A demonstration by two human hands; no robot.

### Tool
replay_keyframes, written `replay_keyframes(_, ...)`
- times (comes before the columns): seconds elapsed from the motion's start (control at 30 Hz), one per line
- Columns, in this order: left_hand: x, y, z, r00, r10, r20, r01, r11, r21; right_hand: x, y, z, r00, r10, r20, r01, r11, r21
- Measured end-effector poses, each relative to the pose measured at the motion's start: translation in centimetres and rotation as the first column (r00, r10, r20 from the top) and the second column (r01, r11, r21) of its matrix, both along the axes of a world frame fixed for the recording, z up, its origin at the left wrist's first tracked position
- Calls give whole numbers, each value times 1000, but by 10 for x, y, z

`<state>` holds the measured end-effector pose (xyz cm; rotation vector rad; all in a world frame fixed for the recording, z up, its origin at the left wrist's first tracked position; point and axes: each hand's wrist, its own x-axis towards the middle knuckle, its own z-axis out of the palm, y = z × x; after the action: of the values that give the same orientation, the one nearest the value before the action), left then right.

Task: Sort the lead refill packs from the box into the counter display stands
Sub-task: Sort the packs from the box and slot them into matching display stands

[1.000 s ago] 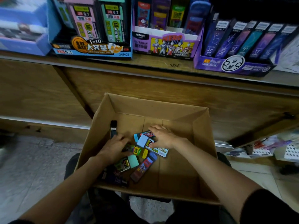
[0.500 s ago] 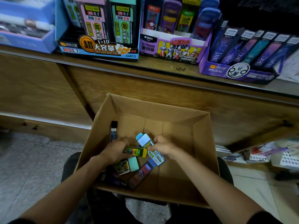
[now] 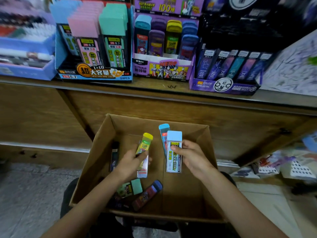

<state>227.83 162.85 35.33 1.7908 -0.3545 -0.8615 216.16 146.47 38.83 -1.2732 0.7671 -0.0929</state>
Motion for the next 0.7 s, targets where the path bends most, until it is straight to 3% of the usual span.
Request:
replay_keyframes(0.1,-28,-20,22,966,126,-226,-168,970,-176,-9,5,18,996,-14,93,8,998,67)
replay_keyframes(0.2,-48,-36,40,943,165,-291,-243,935,-258,-16,11,30,991,-32,130,21,996,86)
replay_keyframes(0.4,-65,-41,64,971,93,-221,-169,919,-357,-24,16,44,992,-26,123,26,1000,6)
replay_keyframes(0.7,-55,-38,102,985,133,-109,-167,888,-429,-16,17,80,971,31,239,-20,998,-52)
